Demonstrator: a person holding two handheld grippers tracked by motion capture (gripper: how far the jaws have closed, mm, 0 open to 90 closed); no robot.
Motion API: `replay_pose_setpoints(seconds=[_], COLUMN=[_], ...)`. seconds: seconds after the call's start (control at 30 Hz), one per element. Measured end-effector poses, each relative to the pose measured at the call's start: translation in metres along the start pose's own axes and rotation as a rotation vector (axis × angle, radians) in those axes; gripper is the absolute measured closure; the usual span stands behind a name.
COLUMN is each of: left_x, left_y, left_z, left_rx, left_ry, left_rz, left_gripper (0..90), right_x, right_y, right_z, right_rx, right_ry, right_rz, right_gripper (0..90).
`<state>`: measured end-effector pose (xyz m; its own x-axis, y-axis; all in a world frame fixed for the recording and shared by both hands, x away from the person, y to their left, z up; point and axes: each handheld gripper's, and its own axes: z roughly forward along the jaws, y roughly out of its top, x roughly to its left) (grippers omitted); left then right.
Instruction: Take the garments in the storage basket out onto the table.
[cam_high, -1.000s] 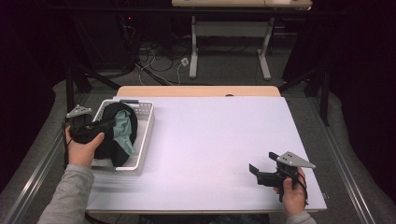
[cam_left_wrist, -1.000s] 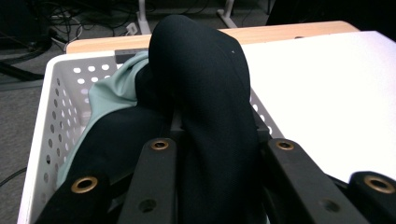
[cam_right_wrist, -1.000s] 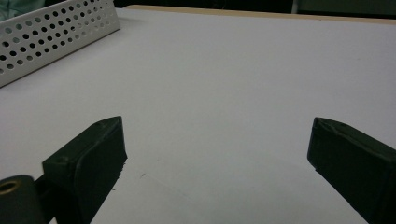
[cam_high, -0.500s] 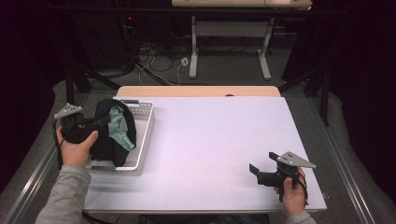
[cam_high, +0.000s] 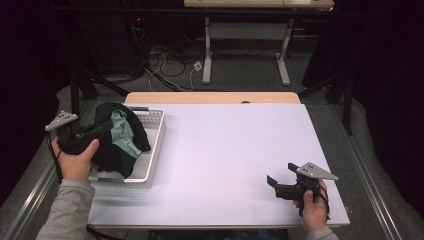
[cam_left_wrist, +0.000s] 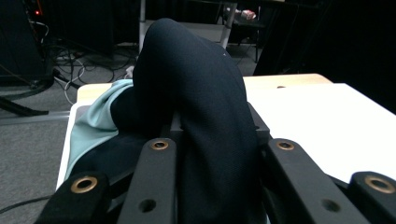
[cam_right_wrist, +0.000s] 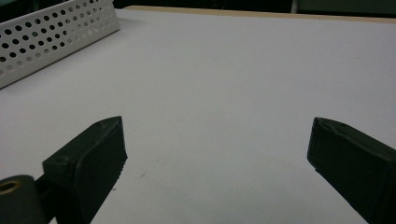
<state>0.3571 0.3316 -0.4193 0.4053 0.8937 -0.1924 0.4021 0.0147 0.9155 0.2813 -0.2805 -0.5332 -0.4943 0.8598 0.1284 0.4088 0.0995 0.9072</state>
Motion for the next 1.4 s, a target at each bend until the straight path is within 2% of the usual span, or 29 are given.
replay_pose_setpoints(seconds=[0.4,0.9,1.4], left_x=[-0.007,-0.020,-0.029], left_y=[0.013,0.034,0.052], left_z=[-0.013,-0.026,-0.034], left_rx=[-0.055,-0.093,-0.128], left_ry=[-0.009,-0.025,-0.040], left_rz=[0.017,0.047,0.054], left_gripper=[73.3,73.3,73.3], right_x=[0.000,0.000,0.000], right_y=[0.000,0.000,0.000], right_z=[0.000,0.000,0.000], right_rx=[0.003,0.003,0.002], right_ry=[0.002,0.001,0.001], right_rz=[0.000,0.000,0.001], right_gripper=[4.2,4.2,4.2])
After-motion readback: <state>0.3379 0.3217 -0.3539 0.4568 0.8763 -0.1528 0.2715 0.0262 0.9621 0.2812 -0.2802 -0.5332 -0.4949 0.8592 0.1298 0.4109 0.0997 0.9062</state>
